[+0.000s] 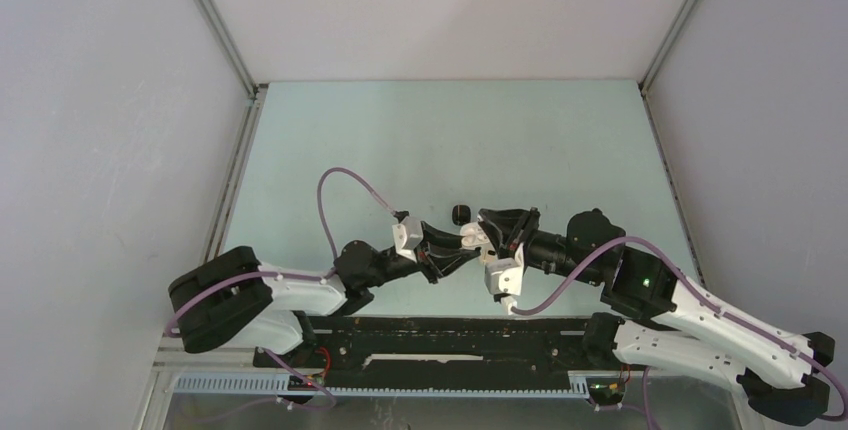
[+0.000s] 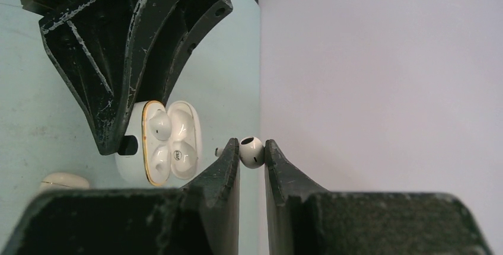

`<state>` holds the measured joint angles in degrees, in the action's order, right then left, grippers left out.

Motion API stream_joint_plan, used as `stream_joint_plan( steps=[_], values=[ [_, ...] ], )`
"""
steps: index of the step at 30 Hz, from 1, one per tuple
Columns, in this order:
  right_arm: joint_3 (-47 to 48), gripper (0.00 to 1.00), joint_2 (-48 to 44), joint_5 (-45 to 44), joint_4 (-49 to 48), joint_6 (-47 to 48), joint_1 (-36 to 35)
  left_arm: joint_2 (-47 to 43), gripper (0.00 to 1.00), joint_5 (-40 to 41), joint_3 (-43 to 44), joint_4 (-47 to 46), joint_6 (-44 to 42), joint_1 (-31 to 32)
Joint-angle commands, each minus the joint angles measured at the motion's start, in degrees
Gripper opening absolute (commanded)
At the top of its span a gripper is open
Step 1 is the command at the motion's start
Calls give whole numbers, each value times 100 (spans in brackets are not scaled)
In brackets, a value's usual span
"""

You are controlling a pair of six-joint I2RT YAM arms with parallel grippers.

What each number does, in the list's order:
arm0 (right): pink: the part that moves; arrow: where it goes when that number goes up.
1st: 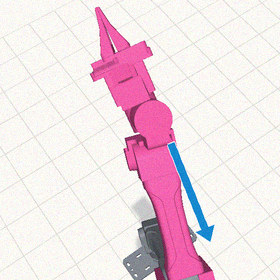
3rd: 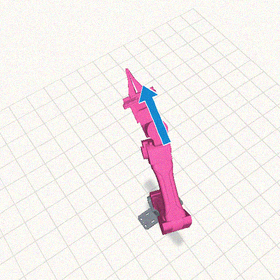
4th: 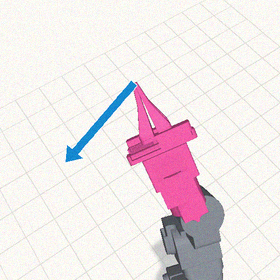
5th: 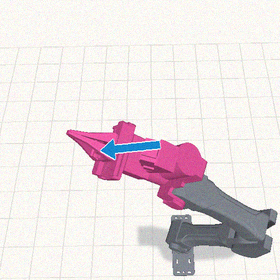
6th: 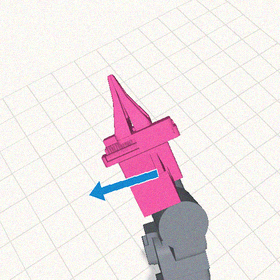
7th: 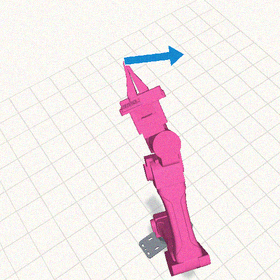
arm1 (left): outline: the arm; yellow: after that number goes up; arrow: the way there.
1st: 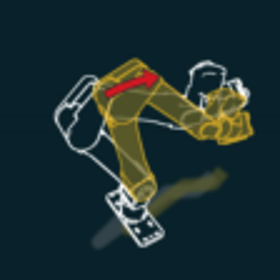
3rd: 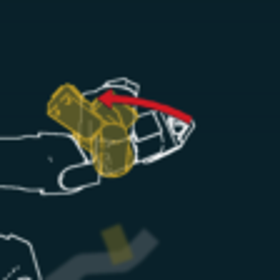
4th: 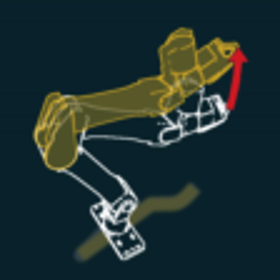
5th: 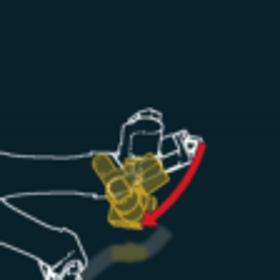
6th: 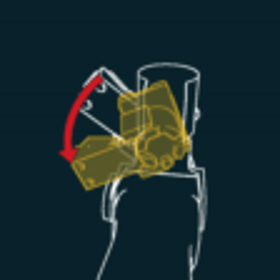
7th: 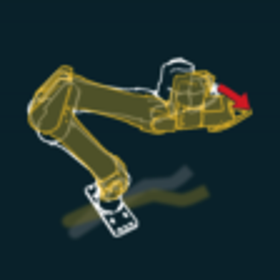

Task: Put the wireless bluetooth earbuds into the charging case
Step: Place the earbud in the charging case.

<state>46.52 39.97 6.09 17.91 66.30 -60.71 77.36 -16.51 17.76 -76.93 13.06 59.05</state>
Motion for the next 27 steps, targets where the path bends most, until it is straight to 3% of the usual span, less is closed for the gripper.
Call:
stream_joint_plan(
  steps=[1,27],
  values=[
    [1,0,-56,-51,-299,152,-51,-136,0,69,11,-285,14,-51],
    [-547,0,-240,-130,-243,682,-242,-281,0,-32,-51,-291,92,-148]
  ],
)
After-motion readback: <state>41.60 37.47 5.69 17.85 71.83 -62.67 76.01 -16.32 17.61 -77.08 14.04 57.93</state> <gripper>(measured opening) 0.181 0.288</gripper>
